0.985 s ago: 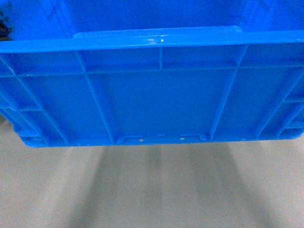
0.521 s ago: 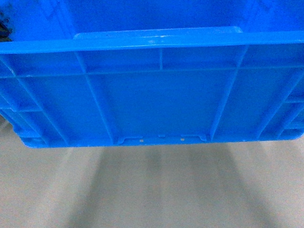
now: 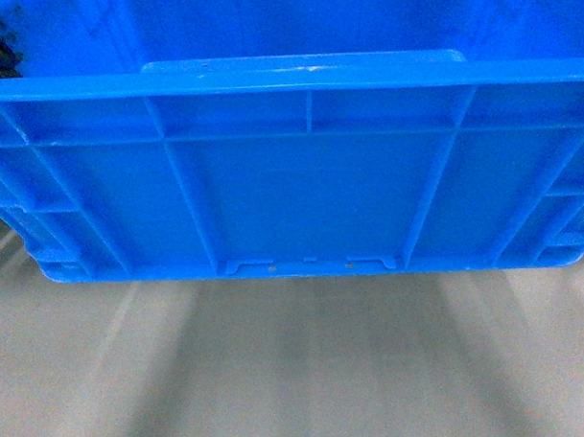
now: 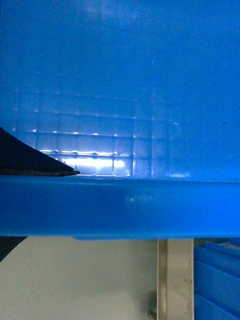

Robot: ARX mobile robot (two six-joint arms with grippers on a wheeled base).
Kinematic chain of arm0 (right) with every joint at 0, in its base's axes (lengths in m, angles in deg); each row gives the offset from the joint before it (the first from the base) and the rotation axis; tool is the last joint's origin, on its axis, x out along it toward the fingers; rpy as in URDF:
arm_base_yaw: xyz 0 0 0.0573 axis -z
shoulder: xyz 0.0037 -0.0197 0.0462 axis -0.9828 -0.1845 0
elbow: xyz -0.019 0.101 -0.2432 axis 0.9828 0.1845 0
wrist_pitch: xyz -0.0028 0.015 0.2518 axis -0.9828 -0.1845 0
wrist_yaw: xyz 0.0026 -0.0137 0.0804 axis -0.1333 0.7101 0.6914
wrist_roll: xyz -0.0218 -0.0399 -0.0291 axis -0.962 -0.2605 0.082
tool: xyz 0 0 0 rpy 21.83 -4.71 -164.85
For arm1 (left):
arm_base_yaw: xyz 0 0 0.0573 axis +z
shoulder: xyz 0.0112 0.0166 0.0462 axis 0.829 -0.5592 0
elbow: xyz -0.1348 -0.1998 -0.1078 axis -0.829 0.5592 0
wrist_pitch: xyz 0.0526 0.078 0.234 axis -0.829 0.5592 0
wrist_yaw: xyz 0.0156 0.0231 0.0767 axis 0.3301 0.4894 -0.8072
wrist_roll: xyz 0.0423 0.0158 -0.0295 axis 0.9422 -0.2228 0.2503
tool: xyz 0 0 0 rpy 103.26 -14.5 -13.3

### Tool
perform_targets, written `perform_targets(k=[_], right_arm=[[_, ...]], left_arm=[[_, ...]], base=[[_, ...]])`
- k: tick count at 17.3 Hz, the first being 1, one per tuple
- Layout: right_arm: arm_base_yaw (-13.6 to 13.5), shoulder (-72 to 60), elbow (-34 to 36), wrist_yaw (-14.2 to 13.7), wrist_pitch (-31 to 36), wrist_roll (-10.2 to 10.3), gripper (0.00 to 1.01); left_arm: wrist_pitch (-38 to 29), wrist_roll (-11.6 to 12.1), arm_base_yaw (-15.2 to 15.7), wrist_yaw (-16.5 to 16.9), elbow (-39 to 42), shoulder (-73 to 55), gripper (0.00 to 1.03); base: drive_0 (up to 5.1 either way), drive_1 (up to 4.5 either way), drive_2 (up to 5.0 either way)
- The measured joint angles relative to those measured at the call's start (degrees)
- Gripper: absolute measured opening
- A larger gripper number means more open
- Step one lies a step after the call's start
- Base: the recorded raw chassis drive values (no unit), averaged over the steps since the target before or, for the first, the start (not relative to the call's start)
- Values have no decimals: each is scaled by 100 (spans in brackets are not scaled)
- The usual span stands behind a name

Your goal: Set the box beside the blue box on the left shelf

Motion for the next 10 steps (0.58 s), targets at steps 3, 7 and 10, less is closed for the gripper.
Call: perform_targets(k=[3, 7, 10], right_arm=[[-2, -2, -2, 9, 11, 0, 7], [0, -2, -2, 0, 9, -4, 7], [0, 0, -2, 2, 0, -4, 7]], left_arm=[[0, 2, 0, -2, 0, 0, 6], [-2, -2, 0, 2, 0, 0, 6], [2, 0, 0, 4, 0, 0, 6]], base=[[1, 427, -425], [11, 437, -414], [6, 432, -420]])
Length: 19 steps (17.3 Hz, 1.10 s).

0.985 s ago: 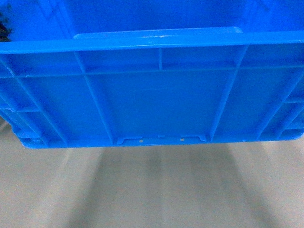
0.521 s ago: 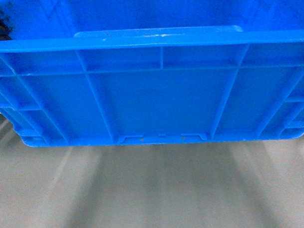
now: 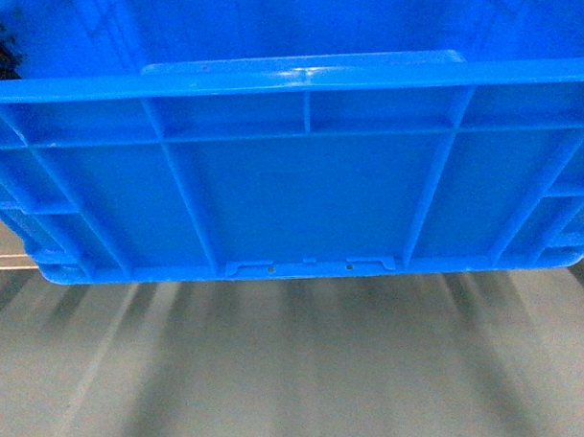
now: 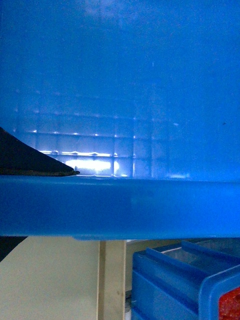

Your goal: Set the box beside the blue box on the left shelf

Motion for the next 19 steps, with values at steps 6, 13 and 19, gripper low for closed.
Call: perform_targets(k=[6, 13, 19], right_arm=[[0, 0, 2, 0, 4, 4, 7], [0, 0, 2, -7, -7, 0, 7], [0, -28, 0, -7, 42, 2, 7]], left_arm=[[-13, 4, 0, -2, 0, -2, 6], [9, 2, -7, -4, 0, -4, 6], [-44, 4, -11, -7, 0, -20, 6]], base=[[-1, 426, -427], [8, 436, -419], [1, 214, -213]])
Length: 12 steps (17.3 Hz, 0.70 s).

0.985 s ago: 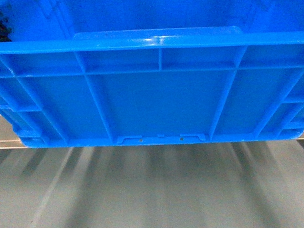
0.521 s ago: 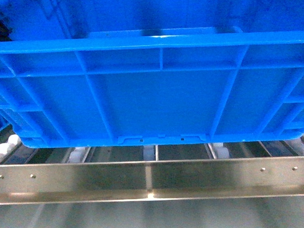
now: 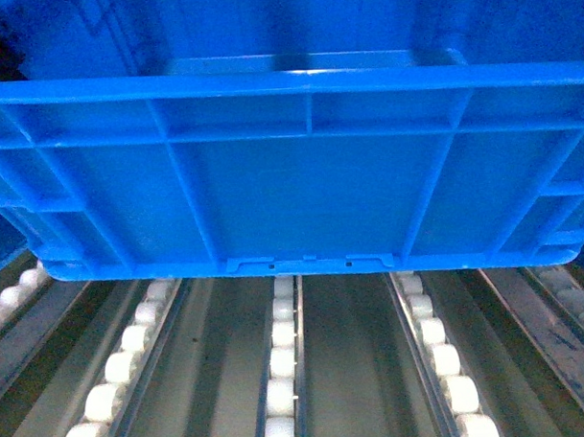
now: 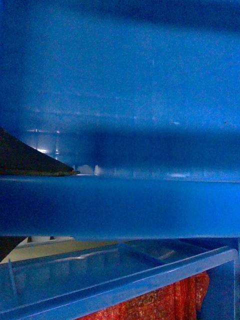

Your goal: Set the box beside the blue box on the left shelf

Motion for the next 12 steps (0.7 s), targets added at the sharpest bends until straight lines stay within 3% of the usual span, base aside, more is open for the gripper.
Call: perform_targets(k=[12], right_arm=[[0, 2, 0, 2, -37, -2, 7]], left_arm=[[39, -4, 0, 0, 0, 0, 6]], base=[[0, 0, 0]])
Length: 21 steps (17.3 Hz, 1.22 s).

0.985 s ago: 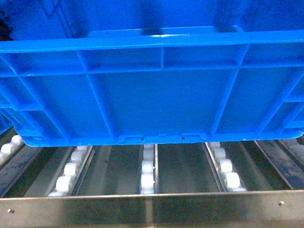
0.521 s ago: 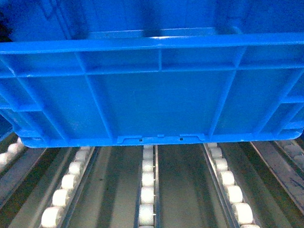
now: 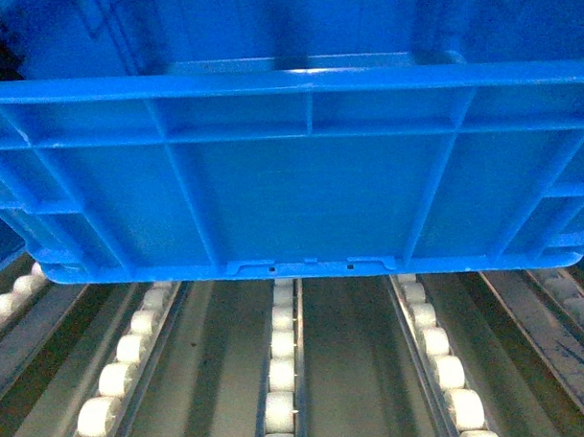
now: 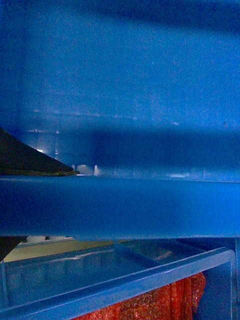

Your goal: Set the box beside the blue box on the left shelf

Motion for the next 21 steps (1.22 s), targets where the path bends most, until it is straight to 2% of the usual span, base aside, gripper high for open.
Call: perform_targets(k=[21], right_arm=[[0, 0, 0, 0, 2, 0, 7]], left_arm=[[-2, 0, 0, -2, 0, 0, 6]], base=[[0, 0, 0]])
